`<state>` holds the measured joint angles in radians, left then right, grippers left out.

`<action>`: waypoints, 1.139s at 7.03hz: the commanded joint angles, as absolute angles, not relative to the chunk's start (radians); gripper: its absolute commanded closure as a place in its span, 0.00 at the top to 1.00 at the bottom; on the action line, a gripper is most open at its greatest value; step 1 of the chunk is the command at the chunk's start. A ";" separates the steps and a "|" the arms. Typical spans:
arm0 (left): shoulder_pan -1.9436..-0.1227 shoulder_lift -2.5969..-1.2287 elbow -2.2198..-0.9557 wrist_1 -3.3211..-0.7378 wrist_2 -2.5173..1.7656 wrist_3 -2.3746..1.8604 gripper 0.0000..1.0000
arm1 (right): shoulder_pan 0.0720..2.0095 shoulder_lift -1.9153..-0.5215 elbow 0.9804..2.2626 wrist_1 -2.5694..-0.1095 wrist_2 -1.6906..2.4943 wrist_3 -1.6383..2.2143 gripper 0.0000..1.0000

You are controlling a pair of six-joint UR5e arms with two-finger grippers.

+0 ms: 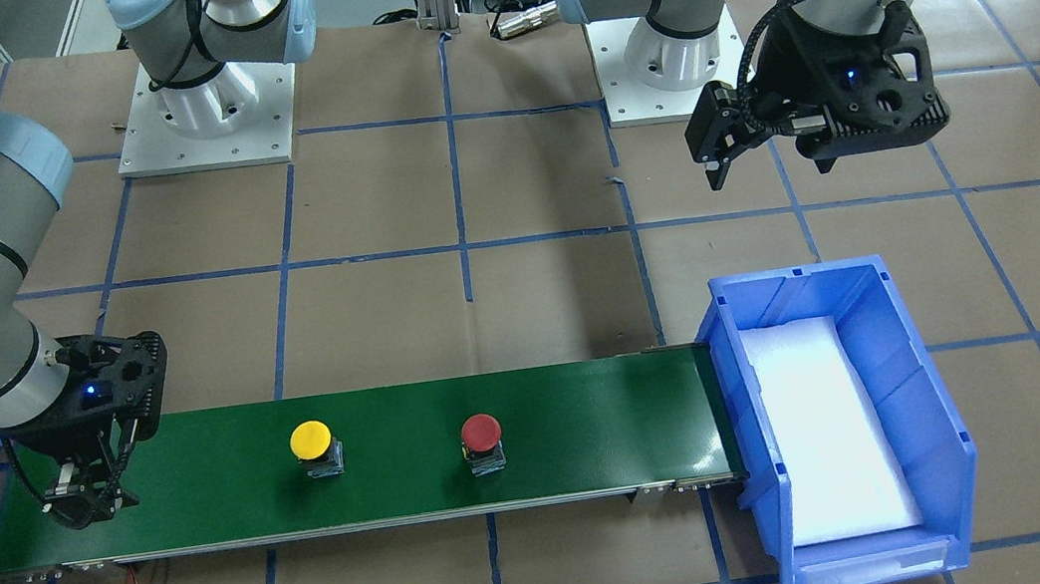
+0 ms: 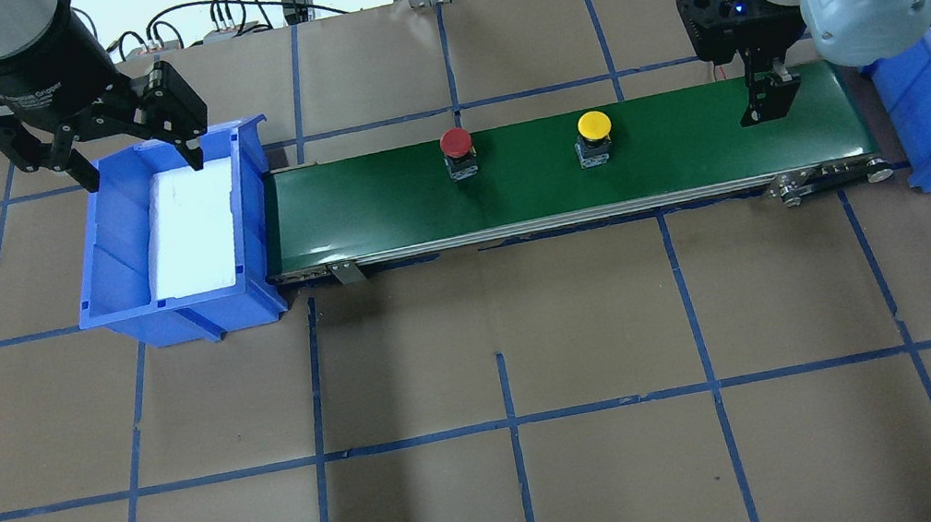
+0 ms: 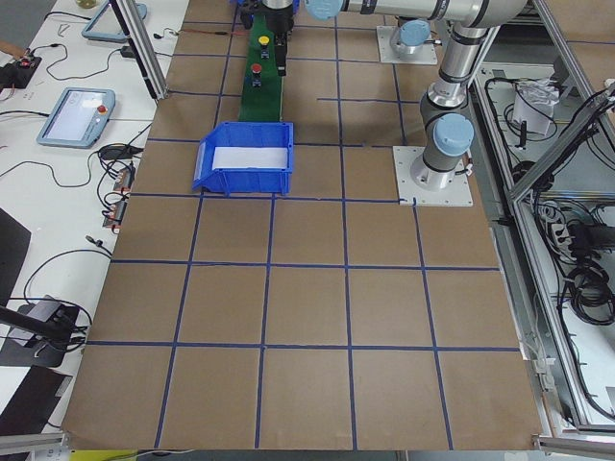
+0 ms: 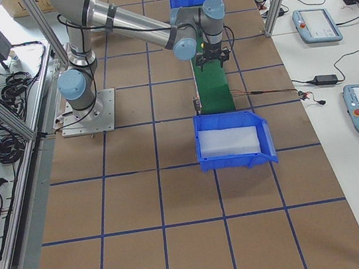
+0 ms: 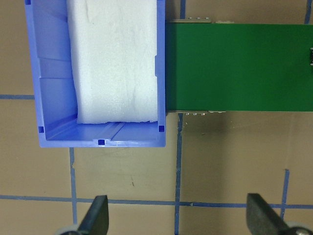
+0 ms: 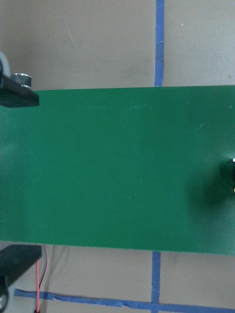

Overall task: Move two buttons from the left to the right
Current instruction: 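Hold the right gripper open above the belt end as the buttons approach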

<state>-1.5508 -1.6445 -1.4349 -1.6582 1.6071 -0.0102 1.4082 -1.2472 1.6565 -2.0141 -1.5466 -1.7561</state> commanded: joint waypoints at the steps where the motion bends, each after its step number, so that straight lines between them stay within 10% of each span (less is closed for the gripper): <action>1: -1.551 -1.646 -1.434 -1.658 1.608 -0.011 1.00 | 1.408 -1.247 1.658 -2.014 -1.542 -1.753 1.00; 8: -1.551 -1.655 -1.436 -1.658 1.605 -0.012 1.00 | 1.404 -1.244 1.678 -2.014 -1.484 -1.714 1.00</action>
